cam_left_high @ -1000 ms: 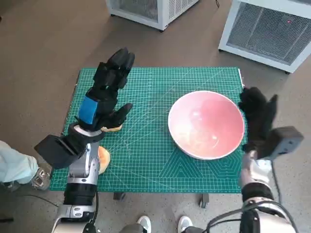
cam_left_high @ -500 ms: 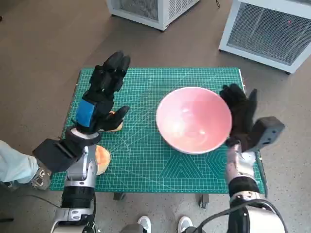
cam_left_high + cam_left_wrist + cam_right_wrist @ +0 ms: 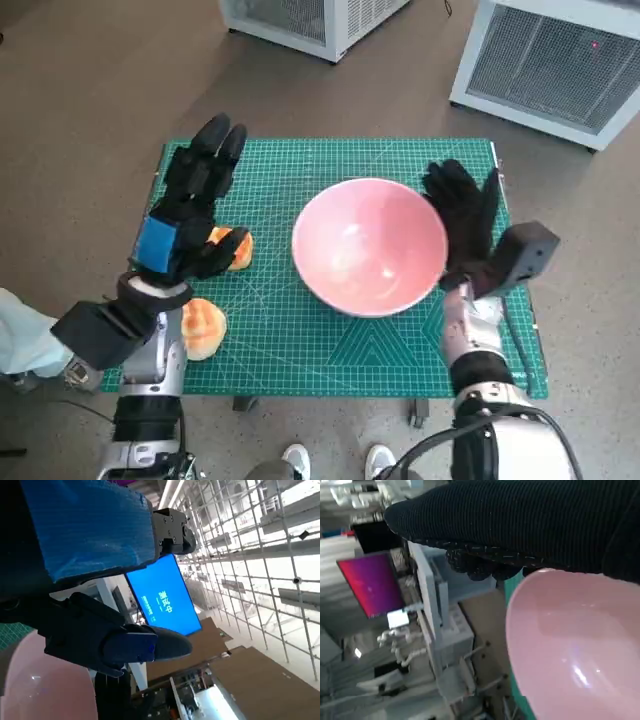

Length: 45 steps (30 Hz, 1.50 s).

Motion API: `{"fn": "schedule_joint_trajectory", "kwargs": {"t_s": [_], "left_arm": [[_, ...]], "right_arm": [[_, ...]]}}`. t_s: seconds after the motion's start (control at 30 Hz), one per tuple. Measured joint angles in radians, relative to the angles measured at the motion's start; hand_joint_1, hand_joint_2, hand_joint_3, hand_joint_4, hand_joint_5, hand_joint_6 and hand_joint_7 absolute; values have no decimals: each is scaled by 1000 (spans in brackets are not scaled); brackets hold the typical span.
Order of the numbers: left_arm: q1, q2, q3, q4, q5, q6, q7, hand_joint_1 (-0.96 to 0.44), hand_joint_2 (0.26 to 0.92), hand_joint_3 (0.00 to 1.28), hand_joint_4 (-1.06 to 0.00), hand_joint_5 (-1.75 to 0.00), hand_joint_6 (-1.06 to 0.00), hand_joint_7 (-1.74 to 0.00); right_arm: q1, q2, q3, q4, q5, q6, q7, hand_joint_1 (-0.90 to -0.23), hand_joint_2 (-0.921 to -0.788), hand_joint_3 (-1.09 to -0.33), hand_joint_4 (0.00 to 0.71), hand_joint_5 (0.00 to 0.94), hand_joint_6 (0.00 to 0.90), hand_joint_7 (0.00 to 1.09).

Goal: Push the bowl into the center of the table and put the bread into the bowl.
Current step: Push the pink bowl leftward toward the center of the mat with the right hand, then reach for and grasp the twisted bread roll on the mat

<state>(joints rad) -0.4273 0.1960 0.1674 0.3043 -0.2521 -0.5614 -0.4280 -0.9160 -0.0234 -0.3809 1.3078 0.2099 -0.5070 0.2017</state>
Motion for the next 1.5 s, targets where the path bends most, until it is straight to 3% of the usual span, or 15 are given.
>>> {"fn": "schedule_joint_trajectory", "kwargs": {"t_s": [0.5,0.67,0.83,1.0,1.2,1.4,1.5], "left_arm": [[14,1,4,-17,11,0,41,-692,921,348,-165,0,-87,-264],[17,-1,1,-28,18,0,55,-691,921,348,-165,0,-91,-256],[18,-3,-4,-37,23,0,66,-691,921,349,-165,0,-95,-248],[17,-4,-12,-37,23,0,70,-688,921,349,-168,-2,-100,-241],[4,-9,-33,-37,30,8,72,-688,921,350,-170,-2,-111,-237],[-29,-13,-55,-37,55,14,74,-684,921,354,-171,-2,-115,-234],[-48,-13,-62,-37,59,14,75,-680,921,358,-170,-2,-114,-237]], "right_arm": [[-45,26,1,10,-20,60,1,-586,-921,-863,200,6,192,228],[-61,13,2,10,-23,66,8,-603,-921,-846,202,5,196,222],[-73,-23,12,7,-41,54,10,-628,-921,-811,211,7,201,217],[-79,-50,32,-15,-61,-31,10,-638,-921,-789,231,14,217,220],[-77,-57,78,-65,-99,-202,19,-639,-921,-780,240,15,221,221],[-60,-58,116,-141,-96,-349,86,-661,-921,-792,229,6,202,218],[-44,-58,125,-183,-87,-391,129,-678,-921,-791,227,4,198,222]]}}
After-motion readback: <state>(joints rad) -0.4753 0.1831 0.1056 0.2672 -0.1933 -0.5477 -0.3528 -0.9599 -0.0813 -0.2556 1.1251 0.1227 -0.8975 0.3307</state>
